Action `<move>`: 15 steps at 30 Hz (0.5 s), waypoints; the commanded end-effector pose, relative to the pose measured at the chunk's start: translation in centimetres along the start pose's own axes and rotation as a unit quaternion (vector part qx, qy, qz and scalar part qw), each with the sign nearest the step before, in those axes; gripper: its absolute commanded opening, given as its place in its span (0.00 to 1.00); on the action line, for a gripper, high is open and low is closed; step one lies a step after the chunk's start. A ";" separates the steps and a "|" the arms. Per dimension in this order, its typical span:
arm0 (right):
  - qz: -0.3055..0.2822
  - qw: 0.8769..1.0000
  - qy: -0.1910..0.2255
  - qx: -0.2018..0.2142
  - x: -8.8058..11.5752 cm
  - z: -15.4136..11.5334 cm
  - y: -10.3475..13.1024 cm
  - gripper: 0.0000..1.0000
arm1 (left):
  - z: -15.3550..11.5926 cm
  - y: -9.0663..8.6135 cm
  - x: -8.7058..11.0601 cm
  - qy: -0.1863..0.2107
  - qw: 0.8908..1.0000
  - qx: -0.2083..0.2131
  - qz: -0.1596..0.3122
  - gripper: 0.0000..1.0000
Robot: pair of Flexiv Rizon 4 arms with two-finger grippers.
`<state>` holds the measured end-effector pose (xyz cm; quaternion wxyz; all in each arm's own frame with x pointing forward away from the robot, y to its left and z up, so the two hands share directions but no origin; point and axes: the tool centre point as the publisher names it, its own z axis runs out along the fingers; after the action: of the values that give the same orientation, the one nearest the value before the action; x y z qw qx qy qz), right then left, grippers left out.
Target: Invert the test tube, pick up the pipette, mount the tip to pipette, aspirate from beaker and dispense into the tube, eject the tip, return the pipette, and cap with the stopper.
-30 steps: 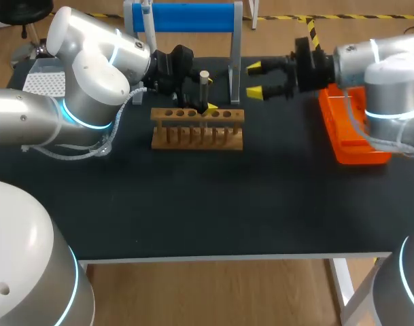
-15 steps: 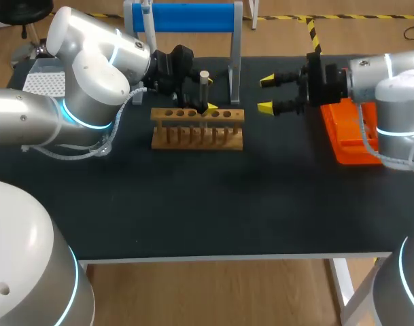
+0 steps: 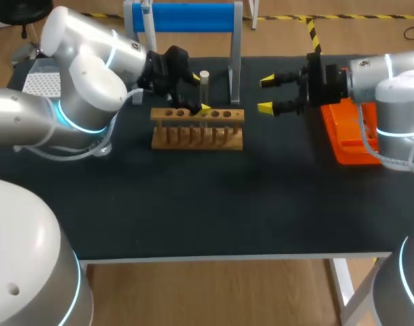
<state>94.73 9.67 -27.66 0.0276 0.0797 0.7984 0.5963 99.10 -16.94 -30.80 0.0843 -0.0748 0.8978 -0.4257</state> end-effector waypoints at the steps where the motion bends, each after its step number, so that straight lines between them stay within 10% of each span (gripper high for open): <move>1: 0.000 1.000 0.000 0.001 0.0 -0.1 0.1 1.00 | -1.0 0.3 0.4 -0.015 1.000 -0.014 -0.004 1.00; 15: 0.000 1.000 0.000 0.001 0.0 -0.1 0.1 1.00 | -3.1 1.8 -0.7 -0.066 0.996 -0.049 -0.033 1.00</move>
<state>94.73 9.68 -27.65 0.0276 0.0798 0.7985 0.5960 99.16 -13.50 -30.37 0.1260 -0.1355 0.9067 -0.3790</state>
